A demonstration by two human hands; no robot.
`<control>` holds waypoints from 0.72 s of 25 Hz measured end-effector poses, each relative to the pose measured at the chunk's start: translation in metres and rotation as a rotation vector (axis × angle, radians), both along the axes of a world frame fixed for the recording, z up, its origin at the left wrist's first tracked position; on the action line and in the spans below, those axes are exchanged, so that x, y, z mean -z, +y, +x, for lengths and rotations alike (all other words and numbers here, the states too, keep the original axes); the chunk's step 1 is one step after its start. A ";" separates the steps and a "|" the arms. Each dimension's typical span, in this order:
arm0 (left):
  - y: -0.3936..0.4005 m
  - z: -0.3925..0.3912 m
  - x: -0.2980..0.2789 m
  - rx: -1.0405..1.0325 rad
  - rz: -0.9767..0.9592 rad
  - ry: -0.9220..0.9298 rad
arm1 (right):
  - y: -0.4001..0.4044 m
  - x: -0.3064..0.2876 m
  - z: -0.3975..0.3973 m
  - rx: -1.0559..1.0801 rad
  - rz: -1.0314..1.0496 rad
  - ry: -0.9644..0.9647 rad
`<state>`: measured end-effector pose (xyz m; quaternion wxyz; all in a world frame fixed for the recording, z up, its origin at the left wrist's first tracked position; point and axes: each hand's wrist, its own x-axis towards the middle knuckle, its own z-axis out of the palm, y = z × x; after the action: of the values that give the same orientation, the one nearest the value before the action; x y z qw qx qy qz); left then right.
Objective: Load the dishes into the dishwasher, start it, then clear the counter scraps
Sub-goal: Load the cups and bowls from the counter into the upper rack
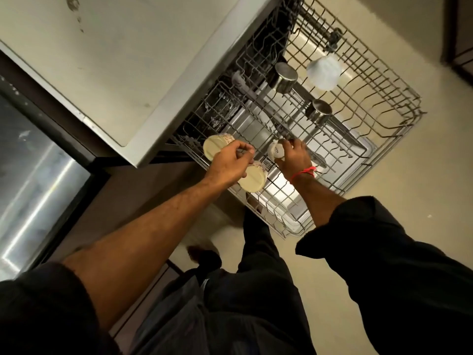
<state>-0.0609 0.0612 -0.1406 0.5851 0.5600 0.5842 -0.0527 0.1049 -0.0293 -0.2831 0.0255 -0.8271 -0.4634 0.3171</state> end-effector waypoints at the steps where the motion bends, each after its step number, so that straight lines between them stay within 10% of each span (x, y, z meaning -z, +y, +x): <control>1: 0.000 -0.001 -0.002 -0.001 -0.002 -0.003 | 0.002 -0.001 0.000 -0.016 -0.009 -0.001; 18: -0.027 -0.074 -0.027 -0.111 0.053 -0.046 | 0.009 -0.023 -0.005 -0.024 -0.133 0.059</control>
<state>-0.1352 0.0346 -0.1136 0.5853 0.5433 0.6019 0.0082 0.0998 -0.0200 -0.2597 -0.0196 -0.8117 -0.4500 0.3719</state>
